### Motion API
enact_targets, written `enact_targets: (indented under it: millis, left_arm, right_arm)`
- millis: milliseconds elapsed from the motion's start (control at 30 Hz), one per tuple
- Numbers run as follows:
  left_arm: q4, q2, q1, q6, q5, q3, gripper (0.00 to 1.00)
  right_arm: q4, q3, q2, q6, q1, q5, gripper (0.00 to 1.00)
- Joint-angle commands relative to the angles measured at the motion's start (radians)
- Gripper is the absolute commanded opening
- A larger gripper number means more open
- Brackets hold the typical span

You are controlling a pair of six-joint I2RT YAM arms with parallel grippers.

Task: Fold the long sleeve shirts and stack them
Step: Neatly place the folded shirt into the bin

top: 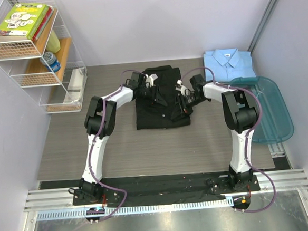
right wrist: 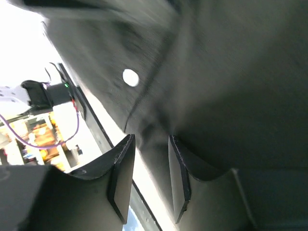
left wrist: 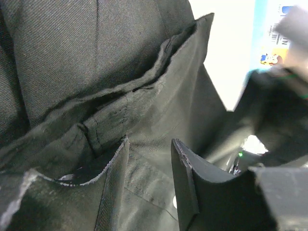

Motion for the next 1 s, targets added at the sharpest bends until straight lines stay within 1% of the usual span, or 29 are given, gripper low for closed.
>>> enact_targets:
  millis: [0, 133, 233, 267, 300, 333, 400, 433, 567, 667, 733, 800, 867, 967]
  left_arm:
    - [-0.052, 0.03, 0.008, 0.042, -0.115, -0.013, 0.43]
    - [-0.049, 0.032, 0.009, 0.04, -0.109, -0.013, 0.43]
    - [-0.018, -0.017, 0.017, 0.029, -0.028, -0.027, 0.43]
    - [0.015, -0.044, 0.018, 0.016, 0.0, -0.041, 0.45]
    - [0.037, -0.077, 0.021, 0.011, 0.045, -0.084, 0.45]
    - [0.043, -0.165, 0.021, 0.015, 0.058, -0.108, 0.46]
    - [0.033, -0.256, 0.02, 0.051, 0.105, -0.18, 0.48]
    - [0.022, -0.334, 0.02, 0.061, 0.113, -0.203, 0.48]
    - [-0.087, -0.465, 0.018, 0.107, 0.169, -0.318, 0.48]
    - [-0.089, -0.525, 0.017, 0.101, 0.211, -0.436, 0.48]
    - [-0.077, -0.537, 0.012, 0.103, 0.219, -0.511, 0.48]
    - [-0.07, -0.526, 0.011, 0.104, 0.212, -0.549, 0.48]
    - [-0.063, -0.491, 0.012, 0.123, 0.173, -0.572, 0.48]
    - [-0.041, -0.435, 0.047, 0.121, 0.092, -0.585, 0.47]
  right_arm:
    - [-0.079, -0.048, 0.032, -0.079, -0.007, 0.026, 0.39]
    - [-0.096, -0.048, 0.069, -0.122, -0.007, 0.055, 0.39]
    - [-0.096, -0.036, 0.07, -0.126, -0.007, 0.059, 0.39]
    - [-0.095, -0.03, 0.069, -0.121, -0.008, 0.057, 0.39]
    - [-0.096, -0.02, 0.069, -0.119, -0.008, 0.054, 0.39]
    - [-0.095, -0.017, 0.067, -0.115, -0.007, 0.049, 0.39]
    - [-0.095, -0.017, 0.064, -0.112, -0.007, 0.049, 0.39]
    - [-0.095, -0.02, 0.061, -0.112, -0.008, 0.048, 0.39]
    - [-0.088, -0.031, 0.056, -0.11, -0.007, 0.052, 0.39]
    - [-0.084, -0.037, 0.058, -0.106, -0.008, 0.051, 0.39]
    - [-0.081, -0.037, 0.058, -0.101, -0.007, 0.052, 0.39]
    - [-0.076, -0.037, 0.056, -0.096, -0.007, 0.051, 0.39]
    - [-0.072, -0.037, 0.058, -0.093, -0.007, 0.055, 0.39]
    - [-0.073, -0.043, 0.059, -0.098, -0.008, 0.065, 0.39]
